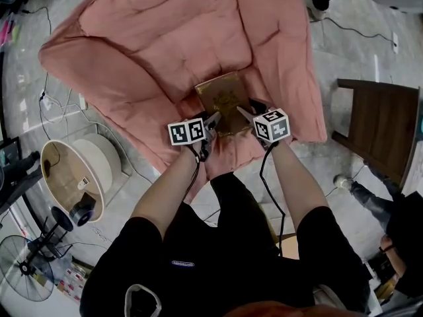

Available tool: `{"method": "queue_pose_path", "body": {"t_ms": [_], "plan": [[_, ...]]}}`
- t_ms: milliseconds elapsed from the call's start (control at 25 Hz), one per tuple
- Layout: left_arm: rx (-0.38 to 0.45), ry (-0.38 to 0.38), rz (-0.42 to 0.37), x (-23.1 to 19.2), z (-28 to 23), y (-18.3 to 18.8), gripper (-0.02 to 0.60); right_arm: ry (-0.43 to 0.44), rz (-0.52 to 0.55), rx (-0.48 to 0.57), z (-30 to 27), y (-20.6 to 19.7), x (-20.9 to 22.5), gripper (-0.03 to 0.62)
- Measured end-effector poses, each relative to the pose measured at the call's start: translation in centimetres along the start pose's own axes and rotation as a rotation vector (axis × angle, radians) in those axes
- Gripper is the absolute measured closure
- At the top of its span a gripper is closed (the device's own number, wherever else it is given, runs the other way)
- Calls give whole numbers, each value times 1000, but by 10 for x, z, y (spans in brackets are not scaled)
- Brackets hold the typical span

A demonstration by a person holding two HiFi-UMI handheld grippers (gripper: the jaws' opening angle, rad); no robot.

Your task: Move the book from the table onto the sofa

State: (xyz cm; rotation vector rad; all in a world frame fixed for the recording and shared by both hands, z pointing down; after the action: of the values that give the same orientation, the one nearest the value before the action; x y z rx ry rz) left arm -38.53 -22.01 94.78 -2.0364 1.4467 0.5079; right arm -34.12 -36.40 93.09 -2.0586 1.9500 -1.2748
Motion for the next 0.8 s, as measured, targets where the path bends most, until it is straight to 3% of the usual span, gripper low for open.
{"method": "queue_pose_path", "body": {"t_ms": [520,800], "plan": [[-72,59,-23,-31,-36,-13,341,-29,-27,-133,-39,-30,24,373],[-74,92,-18,-37,-47,-12,331,-112,-14,-101,-47,-35,30,367]]}}
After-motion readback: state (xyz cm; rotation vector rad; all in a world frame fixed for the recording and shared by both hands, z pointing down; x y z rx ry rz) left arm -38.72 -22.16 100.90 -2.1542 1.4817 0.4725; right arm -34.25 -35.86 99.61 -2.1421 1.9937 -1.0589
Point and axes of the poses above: the fingertips, and each gripper's own axes: z backward along the fingers, x to its right, y out of its top, the point moved 3 cm from there along z, backward along the fingers, and after that the axes turned 6 degrees about y, right-handed, at the moved point
